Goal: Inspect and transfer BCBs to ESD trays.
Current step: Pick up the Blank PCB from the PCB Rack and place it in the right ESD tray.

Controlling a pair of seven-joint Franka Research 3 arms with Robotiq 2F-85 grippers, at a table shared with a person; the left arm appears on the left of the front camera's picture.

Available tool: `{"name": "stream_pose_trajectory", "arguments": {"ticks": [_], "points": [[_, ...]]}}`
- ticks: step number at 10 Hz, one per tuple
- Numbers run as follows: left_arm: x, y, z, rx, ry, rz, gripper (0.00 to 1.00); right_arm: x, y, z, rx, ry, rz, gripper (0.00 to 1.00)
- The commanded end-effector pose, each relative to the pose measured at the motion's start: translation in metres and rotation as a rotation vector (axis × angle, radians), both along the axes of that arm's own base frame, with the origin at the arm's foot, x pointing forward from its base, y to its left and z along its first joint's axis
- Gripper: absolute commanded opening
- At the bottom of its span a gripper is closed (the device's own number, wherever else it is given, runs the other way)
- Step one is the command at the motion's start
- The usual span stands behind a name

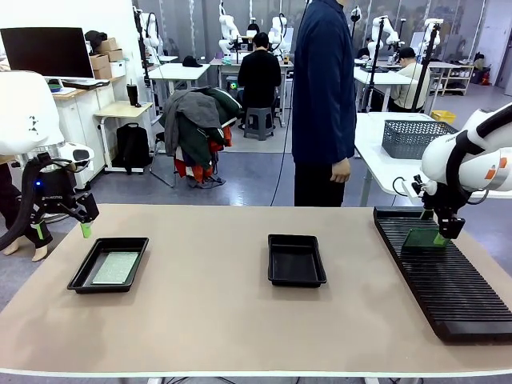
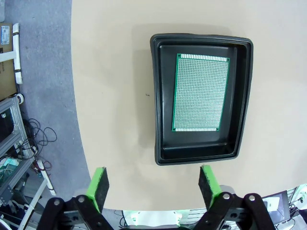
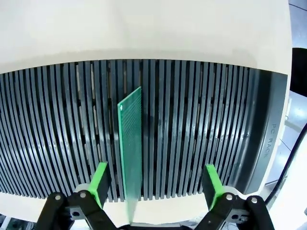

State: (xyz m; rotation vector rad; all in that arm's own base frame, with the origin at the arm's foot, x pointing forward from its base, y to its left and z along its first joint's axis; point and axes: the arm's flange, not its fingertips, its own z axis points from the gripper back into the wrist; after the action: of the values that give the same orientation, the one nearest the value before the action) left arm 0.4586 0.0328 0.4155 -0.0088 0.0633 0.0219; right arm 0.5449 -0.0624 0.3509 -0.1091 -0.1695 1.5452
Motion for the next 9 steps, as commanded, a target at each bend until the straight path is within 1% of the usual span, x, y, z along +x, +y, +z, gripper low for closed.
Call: {"name": "stream_pose_trajectory", "arguments": {"ticks": [1,3,4,5,6,7,8,9], "points": [[-0.0008,-0.0007,0.0003,0.001,0.0,-0.001,1.0,0.001,-0.0061,-0.0023,0.051,-0.005,0.021,1.0],[-0.0008,-0.0007,0.0003,0.001,0.0,-0.001,1.0,-0.0019,-0.0063,-0.0018,0.059,-0.001,0.024,1.0],[-0.0008,-0.0007,0.0003,0.001,0.0,-0.001,1.0,-0.003,-0.0058,-0.0002,0.051,0.002,0.024,0.95],[-0.0008,-0.0007,0.0003,0.001,0.0,-0.001,1.0,-0.0032,-0.0051,0.0006,0.045,0.01,0.024,0.93],[-0.0008,-0.0007,0.0003,0.001,0.0,-0.001,1.0,-0.0028,-0.0042,0.0003,0.041,0.017,0.022,0.87],[-0.0008,-0.0007,0.0003,0.001,0.0,-0.001,1.0,-0.0031,-0.0029,0.0007,0.044,0.021,0.026,0.85],[-0.0008,-0.0007,0.0003,0.001,0.0,-0.001,1.0,-0.0041,-0.002,0.0012,0.042,0.028,0.031,0.78],[-0.0008,-0.0007,0.0003,0.001,0.0,-0.001,1.0,-0.0052,-0.0017,0.0019,0.038,0.034,0.033,0.76]]}}
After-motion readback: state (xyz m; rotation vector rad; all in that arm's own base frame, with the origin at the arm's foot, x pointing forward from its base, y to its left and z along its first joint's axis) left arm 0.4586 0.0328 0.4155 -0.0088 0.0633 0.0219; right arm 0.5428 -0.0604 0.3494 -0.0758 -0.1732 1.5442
